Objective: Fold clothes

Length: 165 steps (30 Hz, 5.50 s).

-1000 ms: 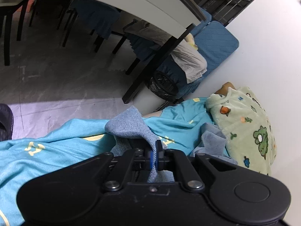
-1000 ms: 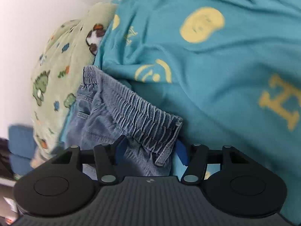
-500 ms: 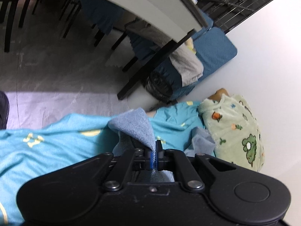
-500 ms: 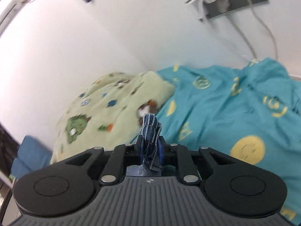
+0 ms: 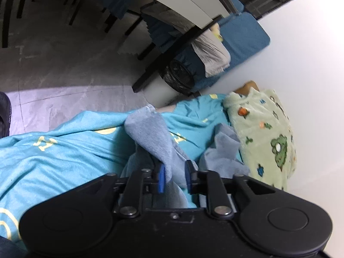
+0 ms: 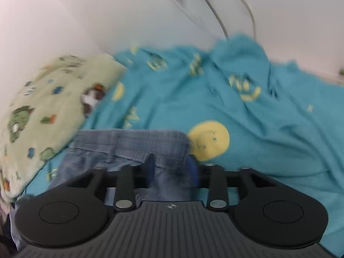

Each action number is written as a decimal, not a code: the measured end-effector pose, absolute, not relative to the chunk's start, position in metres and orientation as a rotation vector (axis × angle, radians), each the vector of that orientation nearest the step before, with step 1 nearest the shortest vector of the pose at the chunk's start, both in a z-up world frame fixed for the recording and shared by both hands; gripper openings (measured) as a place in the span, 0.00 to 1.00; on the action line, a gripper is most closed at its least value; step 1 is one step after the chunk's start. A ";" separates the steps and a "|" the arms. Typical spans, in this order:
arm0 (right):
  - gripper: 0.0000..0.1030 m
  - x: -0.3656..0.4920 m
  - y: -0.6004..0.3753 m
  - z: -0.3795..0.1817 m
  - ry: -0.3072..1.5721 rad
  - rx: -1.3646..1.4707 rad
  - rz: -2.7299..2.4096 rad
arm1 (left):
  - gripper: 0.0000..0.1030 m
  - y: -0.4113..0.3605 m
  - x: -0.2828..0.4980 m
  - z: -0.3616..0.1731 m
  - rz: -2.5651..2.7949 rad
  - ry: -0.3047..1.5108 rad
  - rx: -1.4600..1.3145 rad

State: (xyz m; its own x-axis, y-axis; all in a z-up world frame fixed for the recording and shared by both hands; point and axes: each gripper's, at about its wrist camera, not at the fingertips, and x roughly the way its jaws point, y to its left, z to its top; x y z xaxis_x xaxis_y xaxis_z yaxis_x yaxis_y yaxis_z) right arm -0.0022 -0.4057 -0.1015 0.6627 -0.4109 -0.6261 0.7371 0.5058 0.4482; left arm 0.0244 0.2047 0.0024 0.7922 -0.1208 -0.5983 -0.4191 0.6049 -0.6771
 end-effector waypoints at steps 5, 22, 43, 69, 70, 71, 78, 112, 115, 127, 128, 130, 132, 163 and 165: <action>0.54 -0.003 -0.357 -0.067 0.416 0.536 -0.570 | 0.31 0.206 0.037 0.021 0.140 0.716 -0.899; 0.52 0.067 -0.198 -0.107 0.843 0.287 0.321 | 0.41 0.245 0.148 -0.065 0.203 1.013 -0.822; 0.50 0.056 -0.176 -0.115 0.852 0.269 0.343 | 0.02 0.244 0.146 0.031 0.012 0.691 -0.727; 0.57 -0.035 -0.284 -0.099 0.627 0.699 -0.317 | 0.64 0.374 0.029 -0.045 0.138 0.822 -1.155; 0.69 -0.036 -0.289 -0.102 0.617 0.718 -0.368 | 0.64 0.371 0.042 -0.047 0.125 0.850 -1.081; 0.71 -0.036 -0.295 -0.106 0.617 0.744 -0.418 | 0.64 0.368 0.056 -0.049 0.113 0.878 -1.009; 0.69 -0.032 -0.317 -0.137 0.675 0.907 -0.542 | 0.60 0.370 0.134 -0.118 0.032 1.023 -1.048; 0.67 -0.025 -0.316 -0.140 0.638 0.904 -0.536 | 0.01 0.430 0.021 -0.094 0.434 0.763 -1.036; 0.67 -0.031 -0.323 -0.140 0.626 0.958 -0.536 | 0.01 0.434 0.004 -0.128 0.462 0.843 -1.096; 0.69 -0.052 -0.367 -0.129 0.513 1.187 -0.539 | 0.49 0.378 -0.016 -0.048 0.317 0.760 -0.801; 0.69 -0.049 -0.374 -0.129 0.507 1.216 -0.519 | 0.52 0.366 -0.015 -0.035 0.284 0.743 -0.762; 0.70 -0.042 -0.390 -0.127 0.504 1.258 -0.489 | 0.54 0.336 -0.010 -0.012 0.204 0.718 -0.685; 0.70 -0.032 -0.410 -0.121 0.513 1.284 -0.466 | 0.57 0.305 -0.002 0.009 0.127 0.693 -0.614; 0.66 0.020 -0.436 -0.135 0.346 1.013 -0.482 | 0.60 0.024 0.079 -0.033 -0.232 0.846 -0.329; 0.66 0.021 -0.431 -0.126 0.295 0.981 -0.420 | 0.60 0.023 0.080 -0.035 -0.229 0.837 -0.334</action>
